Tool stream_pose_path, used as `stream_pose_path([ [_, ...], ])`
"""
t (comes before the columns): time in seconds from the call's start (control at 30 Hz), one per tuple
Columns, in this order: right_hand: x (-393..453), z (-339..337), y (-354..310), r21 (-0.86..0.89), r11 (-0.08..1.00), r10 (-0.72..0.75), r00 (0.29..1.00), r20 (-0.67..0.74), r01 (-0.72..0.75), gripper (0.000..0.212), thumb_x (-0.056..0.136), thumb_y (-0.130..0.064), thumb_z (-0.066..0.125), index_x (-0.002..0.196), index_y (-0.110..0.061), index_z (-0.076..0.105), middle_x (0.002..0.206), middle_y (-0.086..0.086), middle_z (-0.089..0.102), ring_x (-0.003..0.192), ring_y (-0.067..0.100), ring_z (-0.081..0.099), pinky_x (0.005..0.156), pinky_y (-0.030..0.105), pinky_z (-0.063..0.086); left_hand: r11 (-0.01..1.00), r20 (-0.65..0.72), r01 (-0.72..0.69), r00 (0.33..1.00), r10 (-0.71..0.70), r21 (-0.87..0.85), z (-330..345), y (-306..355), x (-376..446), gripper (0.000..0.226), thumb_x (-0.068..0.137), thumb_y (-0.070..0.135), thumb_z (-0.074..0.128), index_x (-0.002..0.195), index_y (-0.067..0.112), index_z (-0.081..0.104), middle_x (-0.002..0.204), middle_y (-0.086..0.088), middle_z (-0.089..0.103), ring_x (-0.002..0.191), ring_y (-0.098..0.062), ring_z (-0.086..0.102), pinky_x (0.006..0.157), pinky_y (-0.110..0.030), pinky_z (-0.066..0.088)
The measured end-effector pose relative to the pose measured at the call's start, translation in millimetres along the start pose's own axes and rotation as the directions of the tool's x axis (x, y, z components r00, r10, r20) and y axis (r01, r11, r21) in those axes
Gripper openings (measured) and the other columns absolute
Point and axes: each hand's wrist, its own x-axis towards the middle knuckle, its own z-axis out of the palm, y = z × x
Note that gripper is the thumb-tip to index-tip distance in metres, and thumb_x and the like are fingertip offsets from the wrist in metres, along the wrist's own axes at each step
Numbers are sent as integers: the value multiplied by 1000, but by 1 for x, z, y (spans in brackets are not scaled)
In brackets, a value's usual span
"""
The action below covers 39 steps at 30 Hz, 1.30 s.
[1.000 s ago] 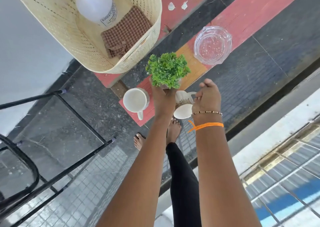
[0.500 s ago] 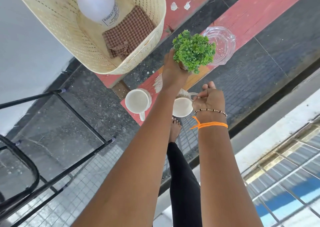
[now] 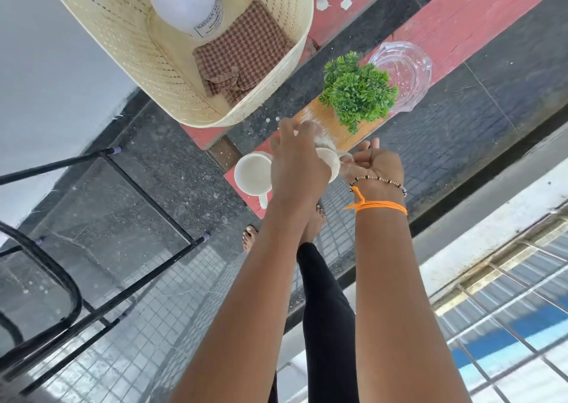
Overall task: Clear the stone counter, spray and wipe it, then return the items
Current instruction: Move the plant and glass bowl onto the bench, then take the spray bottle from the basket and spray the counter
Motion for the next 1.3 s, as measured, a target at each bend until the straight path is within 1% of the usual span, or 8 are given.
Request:
stream_pose_path([
  [0.13, 1, 2, 8, 79, 997, -1, 1000, 13, 0, 64, 85, 20, 12, 128, -9, 49, 77, 1, 39, 64, 6, 35, 61, 22, 31, 1000, -132, -14, 991, 14, -1, -6, 0, 17, 44, 73, -14, 38, 101, 9, 63, 108, -10, 58, 96, -28, 50, 72, -38, 40],
  [0.27, 3, 1, 21, 5, 1000, -6, 999, 41, 6, 47, 86, 22, 15, 81, -12, 47, 75, 3, 37, 60, 12, 31, 62, 23, 34, 999, -135, 3, 991, -9, -47, -13, -6, 32, 41, 69, -11, 40, 92, 10, 66, 98, -9, 67, 86, -27, 58, 67, -33, 46],
  [0.47, 3, -5, 48, -342, 936, -29, 985, 168, 86, 37, 92, 14, 28, 76, -15, 43, 71, 0, 37, 52, 6, 38, 53, 15, 38, 990, -116, -107, 989, 97, -87, -15, -11, 34, 32, 79, -6, 43, 97, 7, 65, 103, -8, 65, 92, -22, 58, 71, -28, 41],
  [0.6, 2, -10, 52, -219, 970, -61, 977, 205, 106, 41, 85, 24, 25, 76, -11, 45, 67, 2, 37, 48, 8, 37, 40, 14, 39, 987, -104, -136, 987, 127, -87, -15, -16, 29, 38, 79, -12, 41, 104, 6, 64, 111, -9, 63, 100, -21, 56, 78, -25, 37],
  [0.7, -4, -15, 45, -301, 947, -30, 966, 256, 109, 42, 86, 20, 25, 75, -14, 47, 70, 0, 42, 60, 11, 41, 51, 20, 46, 981, -71, -138, 989, 129, -136, -19, -20, 26, 45, 78, -15, 39, 110, 6, 62, 118, -6, 61, 107, -15, 52, 83, -13, 31],
  [0.87, -14, -21, 38, -651, 705, -130, 953, 273, 282, 34, 91, 3, 39, 73, -22, 52, 82, -6, 50, 80, 10, 48, 82, 35, 34, 950, -95, -114, 991, 90, -290, -38, -21, 9, 46, 82, -14, 37, 114, 9, 61, 122, 0, 60, 110, -2, 47, 89, -3, 32],
  [1.03, -37, -19, 37, -684, 508, -305, 852, 426, 524, 37, 86, 6, 41, 74, -25, 57, 82, -10, 54, 79, 4, 49, 73, 20, 38, 916, -131, -64, 991, 12, -395, -64, -21, -20, 28, 88, -1, 47, 106, 16, 61, 107, 5, 61, 96, 0, 55, 81, -3, 39],
  [1.3, -96, 36, 41, -623, 314, -189, 691, 698, 716, 34, 86, 5, 45, 76, -23, 58, 77, -2, 55, 70, 9, 49, 72, 21, 39, 820, -276, -4, 942, -189, -573, -122, -26, -33, 20, 88, 8, 51, 89, 23, 64, 90, 11, 66, 70, 10, 54, 63, -6, 43],
])
